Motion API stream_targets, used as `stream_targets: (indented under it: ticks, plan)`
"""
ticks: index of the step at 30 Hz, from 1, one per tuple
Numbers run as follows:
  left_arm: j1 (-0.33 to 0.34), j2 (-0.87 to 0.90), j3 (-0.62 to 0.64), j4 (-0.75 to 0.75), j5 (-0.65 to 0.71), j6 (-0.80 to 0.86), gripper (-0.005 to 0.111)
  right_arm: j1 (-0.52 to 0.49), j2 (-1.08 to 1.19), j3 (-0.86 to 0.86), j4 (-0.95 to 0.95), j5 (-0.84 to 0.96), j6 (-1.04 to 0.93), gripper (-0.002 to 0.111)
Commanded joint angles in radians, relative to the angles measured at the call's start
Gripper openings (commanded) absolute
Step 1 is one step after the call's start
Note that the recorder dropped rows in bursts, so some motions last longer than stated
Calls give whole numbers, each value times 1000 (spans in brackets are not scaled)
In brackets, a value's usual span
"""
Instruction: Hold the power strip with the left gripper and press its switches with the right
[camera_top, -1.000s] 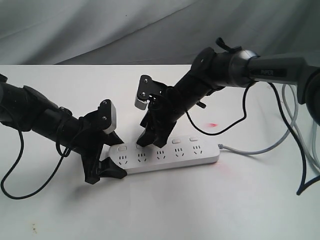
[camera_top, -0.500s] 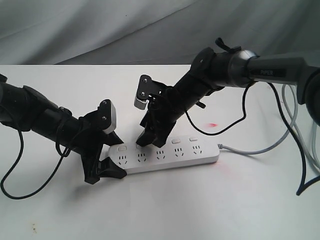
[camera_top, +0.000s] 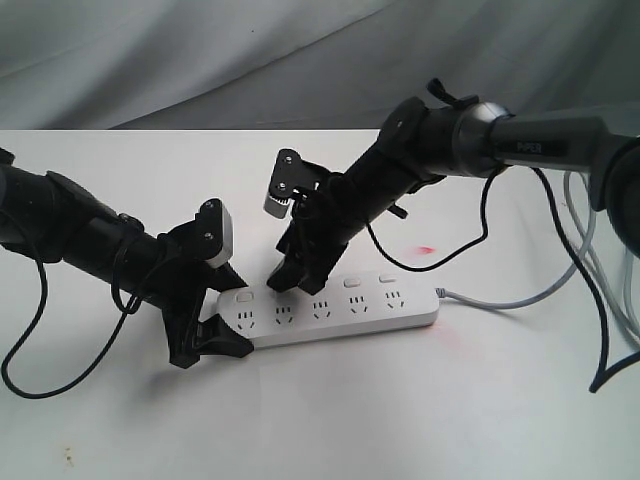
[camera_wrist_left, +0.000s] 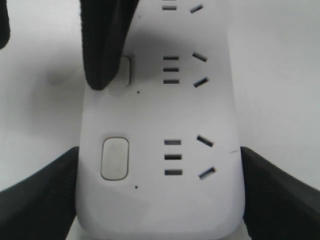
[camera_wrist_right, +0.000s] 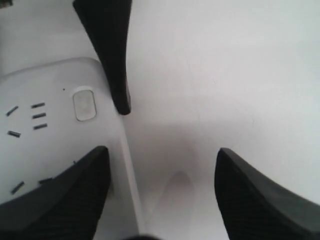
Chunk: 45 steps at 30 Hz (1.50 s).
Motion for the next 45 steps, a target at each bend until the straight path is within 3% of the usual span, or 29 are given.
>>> stream_targets:
  ticks: [1,13,21,28,45]
  plan:
    - [-5,-3,-4,-6,2,8,0,12,48,13,-89,-13,-7,57]
    - [-5,-3,-4,-6,2,8,0,-18,-113,13,-51,22,-1,57]
    - [-5,-3,-4,-6,2,8,0,-175,-188,28,91,230,-115,57]
    - [-5,-3,-4,-6,2,8,0,-143,-109,84,110,124,-161,57]
    - [-5,-3,-4,-6,2,8,0,-119,-54,84,76,55,-161,57]
